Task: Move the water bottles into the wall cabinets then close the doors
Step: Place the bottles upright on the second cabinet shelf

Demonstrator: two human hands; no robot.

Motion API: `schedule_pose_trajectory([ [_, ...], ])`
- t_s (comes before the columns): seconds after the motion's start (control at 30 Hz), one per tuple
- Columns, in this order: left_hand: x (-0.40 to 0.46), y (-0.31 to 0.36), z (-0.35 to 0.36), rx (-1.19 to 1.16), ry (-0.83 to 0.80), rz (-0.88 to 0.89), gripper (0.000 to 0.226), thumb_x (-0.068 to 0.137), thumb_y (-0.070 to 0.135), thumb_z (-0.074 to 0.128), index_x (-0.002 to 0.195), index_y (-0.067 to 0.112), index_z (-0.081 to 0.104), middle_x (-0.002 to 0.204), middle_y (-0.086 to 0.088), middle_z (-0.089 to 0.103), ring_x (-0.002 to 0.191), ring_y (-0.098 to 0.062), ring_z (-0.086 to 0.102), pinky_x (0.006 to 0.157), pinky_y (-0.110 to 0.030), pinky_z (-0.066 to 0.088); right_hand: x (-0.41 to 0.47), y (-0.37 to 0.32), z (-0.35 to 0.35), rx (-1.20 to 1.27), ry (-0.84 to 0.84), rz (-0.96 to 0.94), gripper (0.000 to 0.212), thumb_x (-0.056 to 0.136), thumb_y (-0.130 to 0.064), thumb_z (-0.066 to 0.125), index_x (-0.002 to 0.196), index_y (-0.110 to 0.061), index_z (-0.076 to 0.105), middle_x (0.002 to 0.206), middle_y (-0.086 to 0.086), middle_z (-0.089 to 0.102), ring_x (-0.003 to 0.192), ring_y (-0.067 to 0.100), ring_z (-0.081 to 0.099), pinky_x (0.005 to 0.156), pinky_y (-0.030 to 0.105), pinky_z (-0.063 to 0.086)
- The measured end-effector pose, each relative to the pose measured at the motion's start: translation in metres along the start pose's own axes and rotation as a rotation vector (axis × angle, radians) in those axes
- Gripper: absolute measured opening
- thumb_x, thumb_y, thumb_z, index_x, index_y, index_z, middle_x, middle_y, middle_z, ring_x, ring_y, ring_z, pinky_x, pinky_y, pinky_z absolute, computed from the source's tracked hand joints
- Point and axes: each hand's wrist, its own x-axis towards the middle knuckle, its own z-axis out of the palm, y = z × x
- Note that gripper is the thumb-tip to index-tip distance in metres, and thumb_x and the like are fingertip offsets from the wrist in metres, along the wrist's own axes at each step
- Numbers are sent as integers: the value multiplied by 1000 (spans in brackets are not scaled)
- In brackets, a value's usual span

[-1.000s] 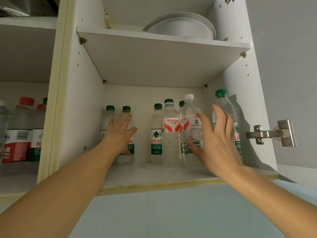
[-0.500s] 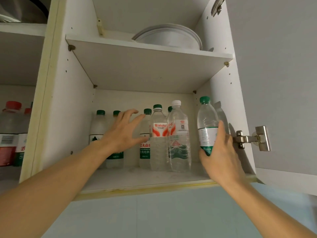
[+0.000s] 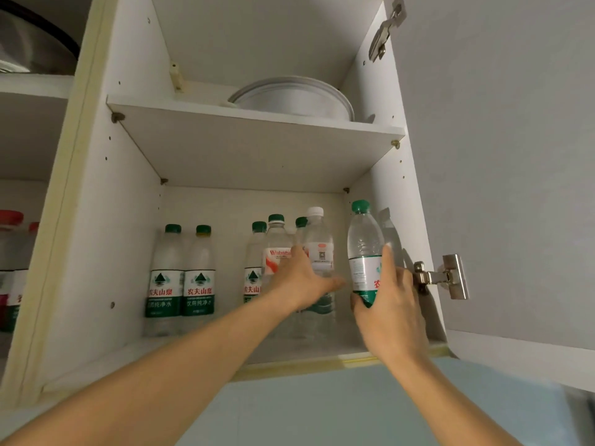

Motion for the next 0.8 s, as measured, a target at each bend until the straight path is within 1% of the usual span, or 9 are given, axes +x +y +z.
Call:
schedule_pose_trajectory([
  [0.1, 5, 1, 14, 19, 19, -41, 73, 77, 40, 85, 134, 23, 42, 115, 4, 61, 90, -11, 62, 67, -25, 51, 1, 2, 0, 18, -8, 9, 102, 88, -31, 73, 161, -34, 1, 134, 4, 38, 123, 31, 50, 78, 42, 52],
  [0.2, 8, 5, 17, 5, -41, -54, 65, 78, 39, 84, 130, 25, 47, 109, 6, 60, 86, -10, 63, 56, -22, 50, 1, 1, 0, 24, 12, 12, 103, 87, -34, 74, 161, -34, 2, 135, 2, 36, 123, 30, 50, 79, 43, 54],
  [0.3, 9, 9, 16, -68, -137, -39, 64, 77, 43, 86, 129, 29, 52, 118, 6, 63, 103, -17, 64, 71, -35, 61, 1, 1, 0, 2, 33, 10, 101, 88, -31, 72, 162, -33, 3, 138, 1, 34, 123, 29, 48, 78, 40, 51],
  [0.37, 10, 9, 17, -118, -194, -4, 63, 79, 39, 85, 133, 32, 54, 125, 6, 64, 112, -18, 63, 85, -42, 62, 0, 1, 1, -34, 63, 12, 98, 91, -27, 71, 162, -30, 4, 138, 2, 36, 120, 30, 47, 82, 41, 50],
  [0.47, 10, 10, 19, -165, -224, 13, 65, 82, 35, 83, 138, 30, 50, 133, 5, 60, 117, -18, 60, 89, -38, 59, -1, 0, 2, -90, 93, 19, 95, 93, -26, 69, 162, -25, 4, 141, 3, 38, 116, 30, 46, 89, 40, 49],
  [0.53, 10, 11, 23, -182, -191, 27, 66, 81, 34, 83, 139, 28, 50, 134, 5, 59, 118, -18, 59, 86, -32, 58, -1, -1, 3, -100, 98, 15, 94, 93, -25, 69, 162, -24, 5, 143, 3, 39, 116, 30, 47, 89, 41, 50],
  [0.67, 4, 12, 31, -125, -88, 65, 59, 80, 35, 85, 132, 26, 57, 125, 6, 67, 113, -15, 64, 94, -32, 54, -2, -2, 0, -91, 102, 23, 94, 90, -27, 70, 162, -23, 11, 145, 5, 41, 114, 33, 50, 86, 41, 50],
  [0.77, 2, 12, 16, 11, 7, 121, 54, 82, 41, 81, 129, 25, 58, 118, 6, 67, 87, -1, 61, 75, -20, 49, -4, -4, -2, -69, 97, 2, 92, 88, -25, 70, 161, -23, 14, 152, 5, 36, 110, 34, 57, 77, 40, 54],
  [0.8, 2, 11, 7, 70, 87, 142, 56, 82, 44, 80, 129, 23, 57, 119, 7, 65, 86, -1, 58, 75, -20, 47, -4, -4, -2, -67, 97, -1, 91, 88, -24, 69, 160, -23, 15, 155, 4, 33, 109, 34, 58, 76, 41, 56],
])
